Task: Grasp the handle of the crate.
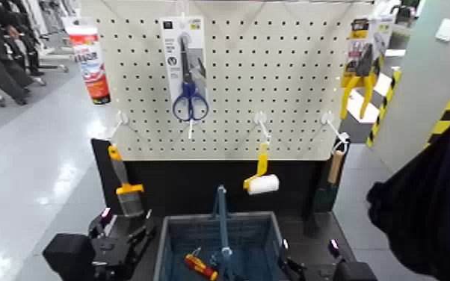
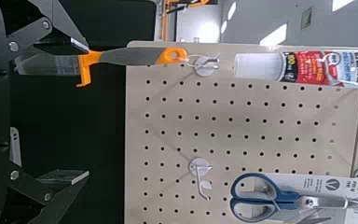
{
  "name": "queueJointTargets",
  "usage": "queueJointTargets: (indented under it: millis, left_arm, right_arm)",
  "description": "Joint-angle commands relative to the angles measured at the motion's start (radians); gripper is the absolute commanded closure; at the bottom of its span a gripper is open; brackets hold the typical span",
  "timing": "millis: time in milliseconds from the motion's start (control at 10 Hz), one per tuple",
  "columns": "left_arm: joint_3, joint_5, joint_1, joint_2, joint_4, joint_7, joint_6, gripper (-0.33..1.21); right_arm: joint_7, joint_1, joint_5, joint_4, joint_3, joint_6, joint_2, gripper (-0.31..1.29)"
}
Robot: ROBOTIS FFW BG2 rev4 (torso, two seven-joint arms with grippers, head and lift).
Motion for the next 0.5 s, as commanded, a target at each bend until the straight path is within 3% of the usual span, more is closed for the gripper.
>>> queueJointTargets:
  millis: [100,300,500]
  left_arm:
    - [0.008,0.018,-0.003,-0.001,0.0,-0.018,0.021,0.34]
    - [0.012,0.026,-0.011,-0.001,0.0,-0.039,0.033,0.34]
    - [0.048,0.135,-0.06,-0.006,-0.023,-0.145,0.187,0.34]
  right_arm:
    - [0.0,-0.002,-0.001,0.0,0.001,-0.001,0.0,0.14]
    - [0.0,-0.002,-0.001,0.0,0.001,-0.001,0.0,0.14]
    - [0.0,-0.002,-0.001,0.0,0.001,-0.001,0.0,0.14]
